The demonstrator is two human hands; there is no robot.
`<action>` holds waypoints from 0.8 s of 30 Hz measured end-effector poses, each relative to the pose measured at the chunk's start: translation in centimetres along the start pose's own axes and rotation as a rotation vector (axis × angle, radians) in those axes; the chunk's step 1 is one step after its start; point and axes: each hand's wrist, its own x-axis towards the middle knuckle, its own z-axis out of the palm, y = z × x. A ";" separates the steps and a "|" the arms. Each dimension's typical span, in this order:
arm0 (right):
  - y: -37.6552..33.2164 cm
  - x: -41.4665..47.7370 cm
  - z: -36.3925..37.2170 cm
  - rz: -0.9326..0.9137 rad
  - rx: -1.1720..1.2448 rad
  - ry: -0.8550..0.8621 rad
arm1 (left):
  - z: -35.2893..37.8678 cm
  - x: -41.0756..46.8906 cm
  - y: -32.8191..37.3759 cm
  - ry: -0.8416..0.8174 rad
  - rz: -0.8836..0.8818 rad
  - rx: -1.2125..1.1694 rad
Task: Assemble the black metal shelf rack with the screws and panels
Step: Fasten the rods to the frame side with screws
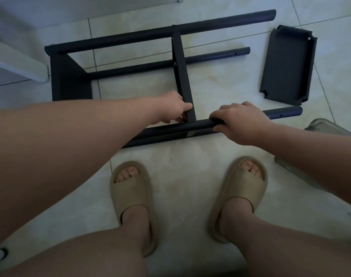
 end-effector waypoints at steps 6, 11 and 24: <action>-0.1 -0.1 -0.1 0.000 -0.042 -0.020 | -0.3 -0.4 0.1 0.027 -0.007 0.022; 1.2 -2.4 -1.8 0.025 -0.095 -0.033 | -0.3 -2.6 1.0 0.226 -0.036 0.332; 10.6 -18.5 0.2 0.279 -0.146 -0.168 | 9.0 -7.0 9.6 0.187 0.375 0.913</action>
